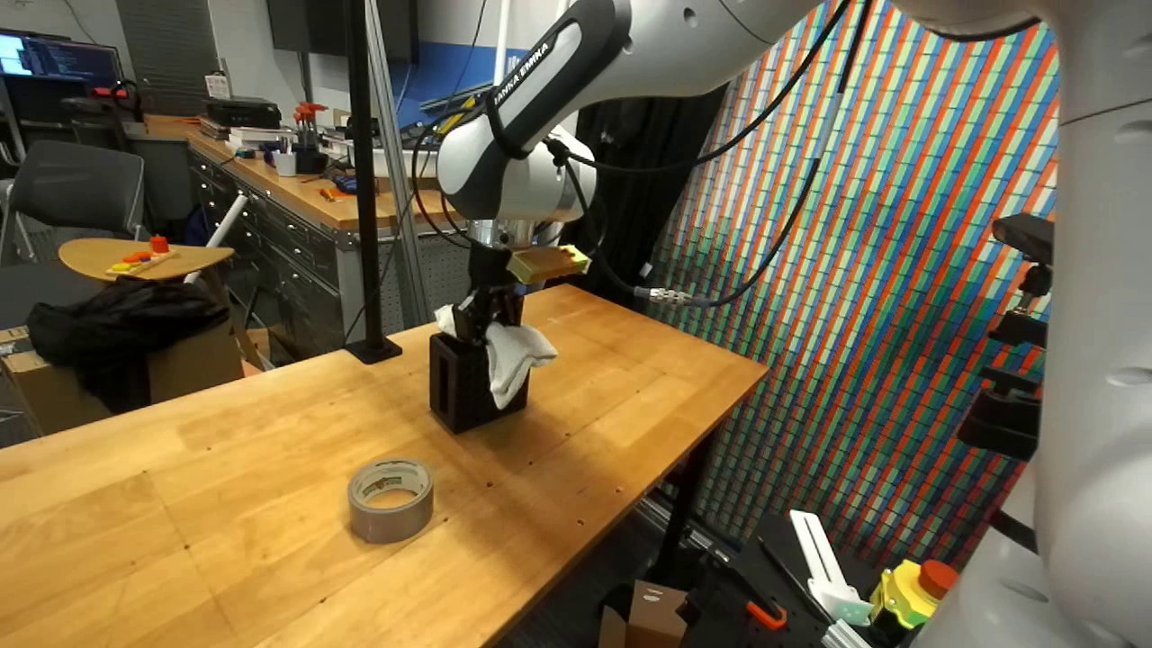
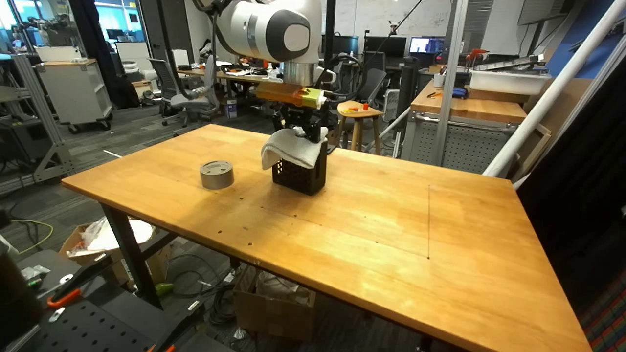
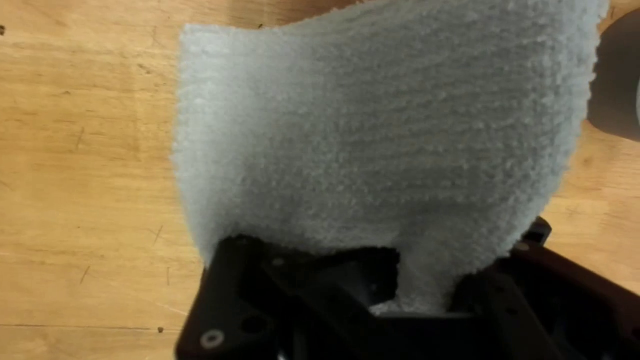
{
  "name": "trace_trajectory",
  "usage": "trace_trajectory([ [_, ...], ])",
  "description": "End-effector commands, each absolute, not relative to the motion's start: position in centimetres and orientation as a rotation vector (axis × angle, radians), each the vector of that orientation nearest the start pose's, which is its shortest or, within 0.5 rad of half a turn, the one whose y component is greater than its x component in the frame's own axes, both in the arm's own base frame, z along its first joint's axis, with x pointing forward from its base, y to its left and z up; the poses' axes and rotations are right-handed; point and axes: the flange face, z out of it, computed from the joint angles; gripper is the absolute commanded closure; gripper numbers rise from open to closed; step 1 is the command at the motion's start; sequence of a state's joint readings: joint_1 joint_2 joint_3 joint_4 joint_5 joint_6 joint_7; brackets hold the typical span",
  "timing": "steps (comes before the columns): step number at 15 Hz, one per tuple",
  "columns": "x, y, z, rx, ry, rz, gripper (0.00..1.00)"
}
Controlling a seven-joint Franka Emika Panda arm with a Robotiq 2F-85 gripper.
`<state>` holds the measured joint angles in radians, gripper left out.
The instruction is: Put the white cloth inside the black object
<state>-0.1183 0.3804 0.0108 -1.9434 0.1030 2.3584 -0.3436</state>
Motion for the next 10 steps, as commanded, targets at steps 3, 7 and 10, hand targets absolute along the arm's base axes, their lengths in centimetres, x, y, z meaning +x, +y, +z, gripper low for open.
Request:
trace_trajectory([
  [3, 63.1, -6.0, 26.7, -2.974, -0.282, -0.011, 0.96],
  [7, 63.6, -5.3, 24.2, -2.923, -0.319, 0.085, 0.97],
  [10, 63.7, -5.0, 23.3, -2.899, -0.336, 0.151, 0.96],
])
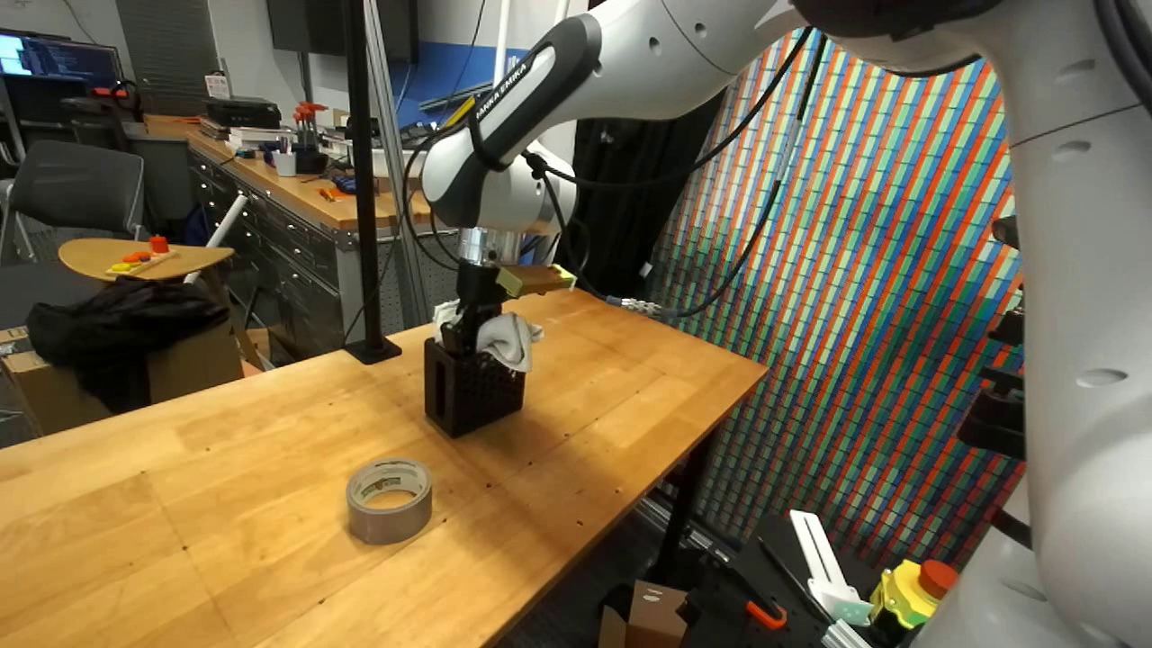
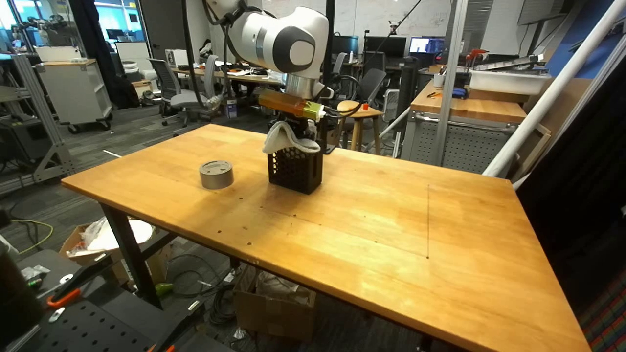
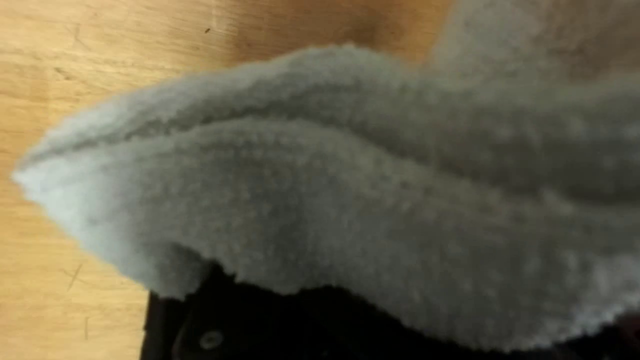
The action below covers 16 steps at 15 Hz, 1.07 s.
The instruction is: Put the white cloth inside the black object
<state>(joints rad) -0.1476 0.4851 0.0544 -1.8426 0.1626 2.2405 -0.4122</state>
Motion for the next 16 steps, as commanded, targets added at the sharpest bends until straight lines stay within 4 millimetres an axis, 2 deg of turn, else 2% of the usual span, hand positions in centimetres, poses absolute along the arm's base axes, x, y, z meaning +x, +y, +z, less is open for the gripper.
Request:
trace_trajectory([
  [1, 63.8, -5.0, 23.3, -2.899, -0.337, 0.161, 0.96],
  [6, 64.2, -5.1, 26.7, -2.954, -0.334, 0.089, 0.93],
  [7, 64.2, -5.0, 27.5, -2.967, -0.339, 0.067, 0.69],
  [9, 64.2, -4.7, 28.7, -2.986, -0.353, 0.029, 0.67],
  [10, 64.2, -4.5, 29.4, -2.999, -0.366, 0.004, 0.61],
  [16, 64.4, -3.1, 32.5, -3.042, -0.416, -0.082, 0.16],
])
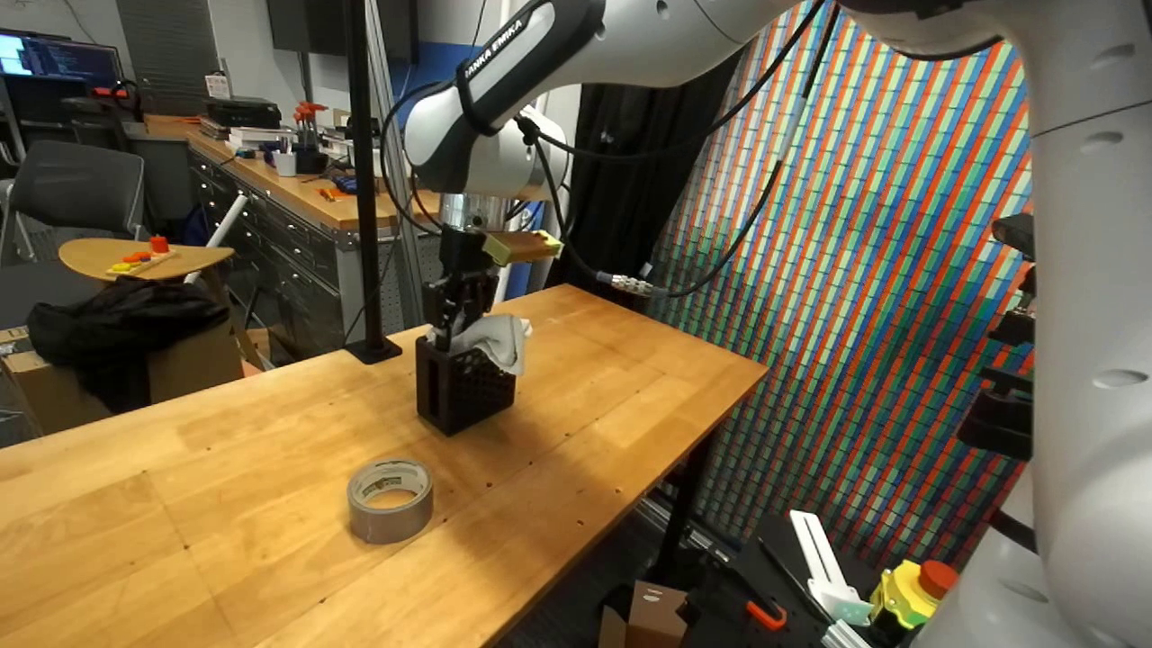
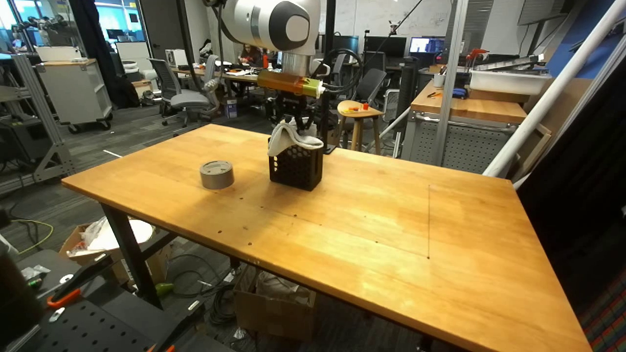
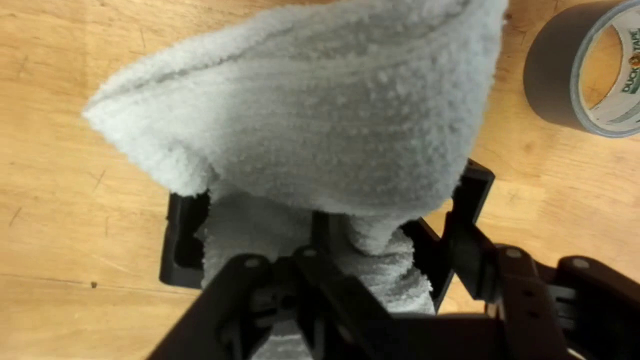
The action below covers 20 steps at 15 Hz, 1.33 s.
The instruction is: Put the white cloth inside the black object
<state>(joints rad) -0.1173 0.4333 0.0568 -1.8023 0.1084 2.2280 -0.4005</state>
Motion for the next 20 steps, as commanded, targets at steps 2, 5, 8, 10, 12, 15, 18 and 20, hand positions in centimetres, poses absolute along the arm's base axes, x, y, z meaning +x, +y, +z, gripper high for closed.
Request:
trace_trajectory([
  [2, 64.4, -2.8, 33.4, -3.059, -0.430, -0.092, 0.03],
  [5, 64.2, -2.8, 35.2, -3.113, -0.456, -0.104, 0.06],
  [8, 64.2, -2.7, 37.1, -3.172, -0.480, -0.129, 0.36],
  [10, 64.2, -2.4, 37.7, -3.192, -0.491, -0.139, 0.53],
  [12, 64.2, -1.9, 37.7, -3.199, -0.495, -0.142, 0.69],
  [15, 64.1, -1.4, 37.3, -3.201, -0.496, -0.133, 0.91],
  [18, 64.0, -1.2, 36.6, -3.193, -0.494, -0.115, 0.99],
  [20, 64.1, -1.3, 36.0, -3.189, -0.500, -0.100, 0.98],
])
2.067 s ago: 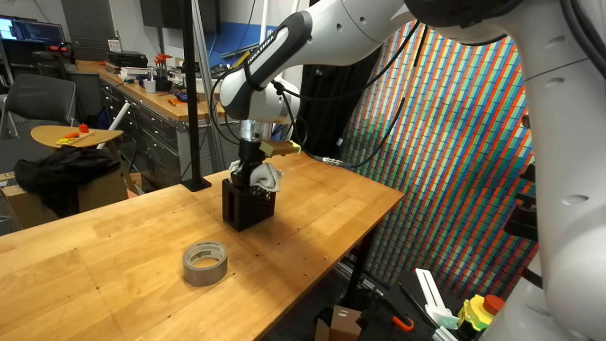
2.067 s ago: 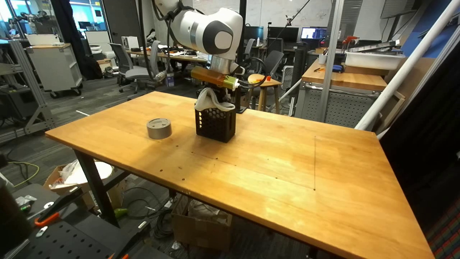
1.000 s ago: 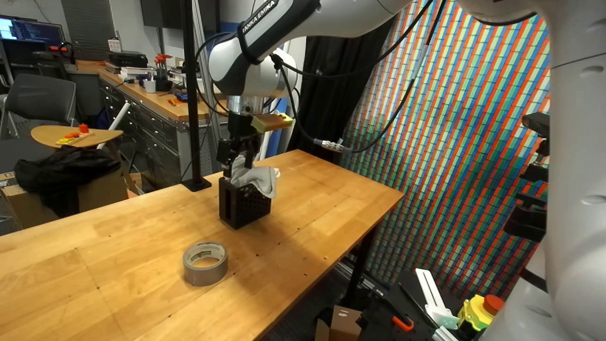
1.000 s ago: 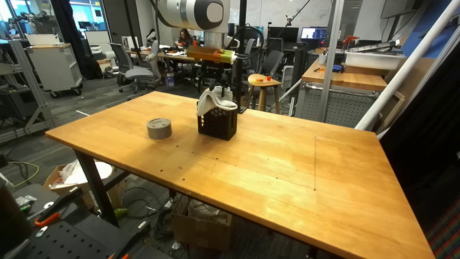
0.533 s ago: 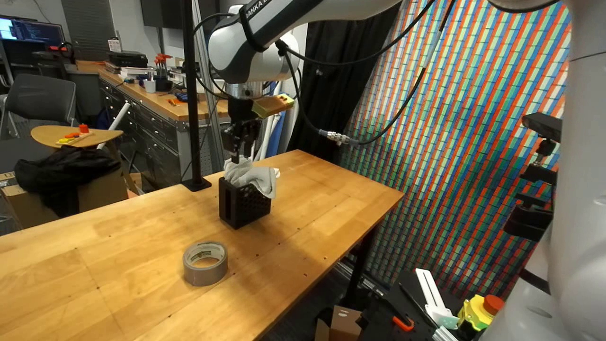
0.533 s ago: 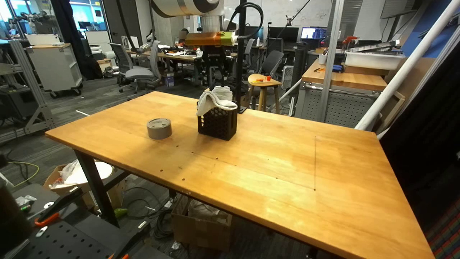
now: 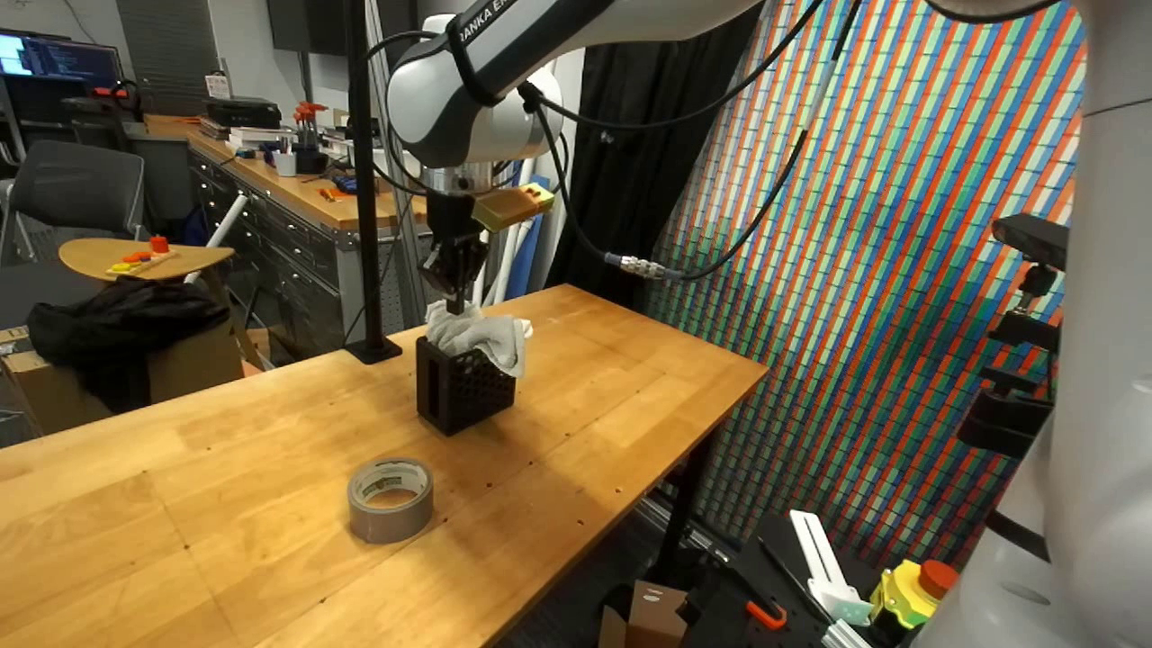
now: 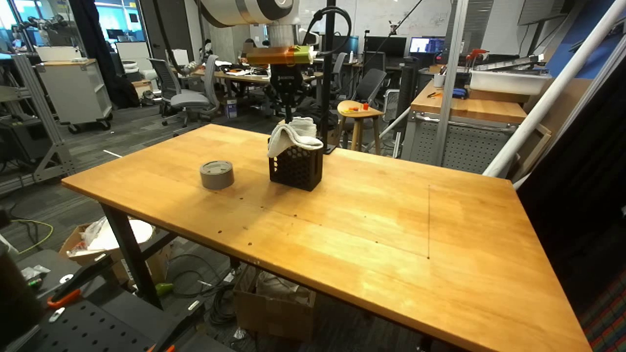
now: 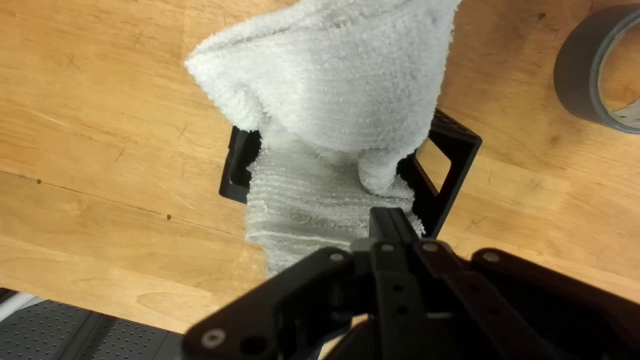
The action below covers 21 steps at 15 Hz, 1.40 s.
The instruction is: Put the white cloth inside the black object
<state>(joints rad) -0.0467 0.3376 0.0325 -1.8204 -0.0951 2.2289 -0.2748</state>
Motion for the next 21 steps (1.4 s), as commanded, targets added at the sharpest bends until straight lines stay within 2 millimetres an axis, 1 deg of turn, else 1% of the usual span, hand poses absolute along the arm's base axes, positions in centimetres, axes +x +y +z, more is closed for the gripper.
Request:
trace_trajectory([
  [1, 64.1, -1.4, 35.7, -3.187, -0.504, -0.094, 0.96],
  [6, 64.6, -1.9, 34.0, -3.173, -0.523, -0.062, 0.95],
  [10, 64.9, -2.9, 32.1, -3.163, -0.539, -0.029, 0.97],
  [11, 65.0, -3.1, 31.5, -3.160, -0.548, -0.014, 0.96],
  [14, 65.1, -3.3, 28.8, -3.120, -0.561, 0.034, 0.96],
  [18, 64.6, -2.4, 24.3, -3.038, -0.571, 0.119, 0.95],
  [21, 64.0, -1.9, 21.8, -2.983, -0.555, 0.170, 0.96],
])
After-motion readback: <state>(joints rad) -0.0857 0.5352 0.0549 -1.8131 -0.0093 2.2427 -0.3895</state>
